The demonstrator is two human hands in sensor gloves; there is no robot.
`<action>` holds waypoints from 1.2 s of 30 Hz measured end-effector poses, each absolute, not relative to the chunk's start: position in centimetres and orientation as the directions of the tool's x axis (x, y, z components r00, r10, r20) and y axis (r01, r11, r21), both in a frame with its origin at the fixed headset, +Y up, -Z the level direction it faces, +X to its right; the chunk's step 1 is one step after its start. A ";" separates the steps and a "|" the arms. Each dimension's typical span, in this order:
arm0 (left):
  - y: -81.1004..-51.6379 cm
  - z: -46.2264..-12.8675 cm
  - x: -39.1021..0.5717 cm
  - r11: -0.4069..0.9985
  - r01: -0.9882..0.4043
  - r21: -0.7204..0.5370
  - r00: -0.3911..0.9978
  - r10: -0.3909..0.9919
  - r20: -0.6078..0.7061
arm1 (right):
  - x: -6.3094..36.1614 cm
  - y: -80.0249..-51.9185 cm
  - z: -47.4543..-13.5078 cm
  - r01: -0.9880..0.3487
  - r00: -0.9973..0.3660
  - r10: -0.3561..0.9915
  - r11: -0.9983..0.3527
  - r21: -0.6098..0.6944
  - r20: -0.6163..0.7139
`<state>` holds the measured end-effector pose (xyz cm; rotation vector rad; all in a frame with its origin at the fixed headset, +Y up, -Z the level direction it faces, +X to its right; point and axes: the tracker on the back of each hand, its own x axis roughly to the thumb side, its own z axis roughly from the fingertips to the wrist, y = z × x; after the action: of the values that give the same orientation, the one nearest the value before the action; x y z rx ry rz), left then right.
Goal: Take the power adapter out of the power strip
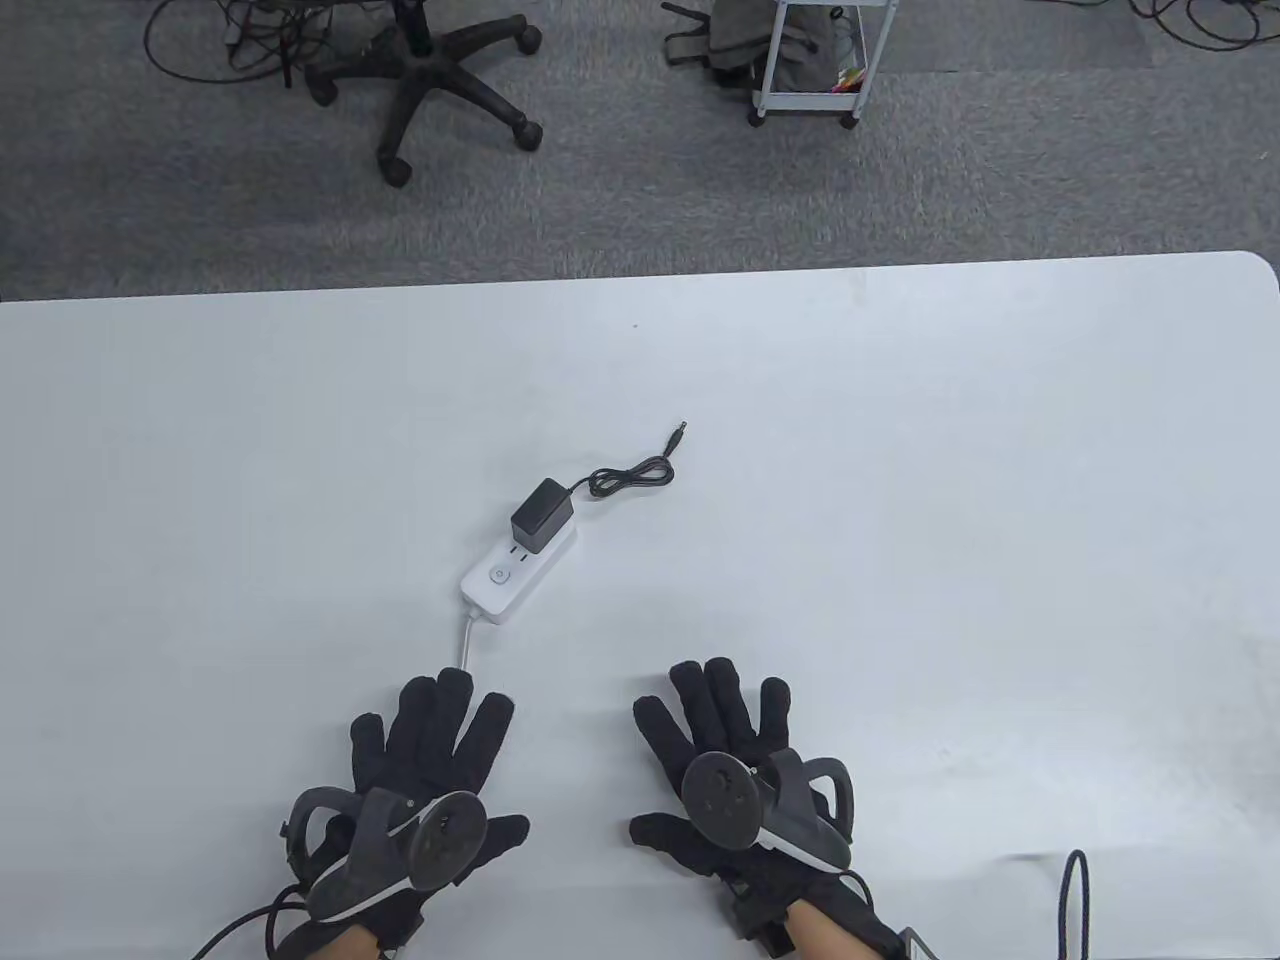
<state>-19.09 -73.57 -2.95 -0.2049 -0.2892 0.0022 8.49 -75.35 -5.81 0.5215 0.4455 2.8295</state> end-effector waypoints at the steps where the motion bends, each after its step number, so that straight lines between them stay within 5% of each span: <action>1: -73.6 -3.0 -19.1 0.979 0.026 -0.202 0.959 0.033 0.283 | 8.5 -75.4 -5.8 -0.176 -0.908 0.285 -0.925 0.336 0.308; 36: -73.7 -3.0 -19.2 0.974 0.004 -0.227 0.959 0.061 0.278 | 8.4 -75.4 -5.7 -0.183 -0.906 0.293 -0.922 0.340 0.306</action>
<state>-19.16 -73.73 -3.04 -0.2278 -0.2879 0.0291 8.45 -75.43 -5.70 0.5197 0.4476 2.8116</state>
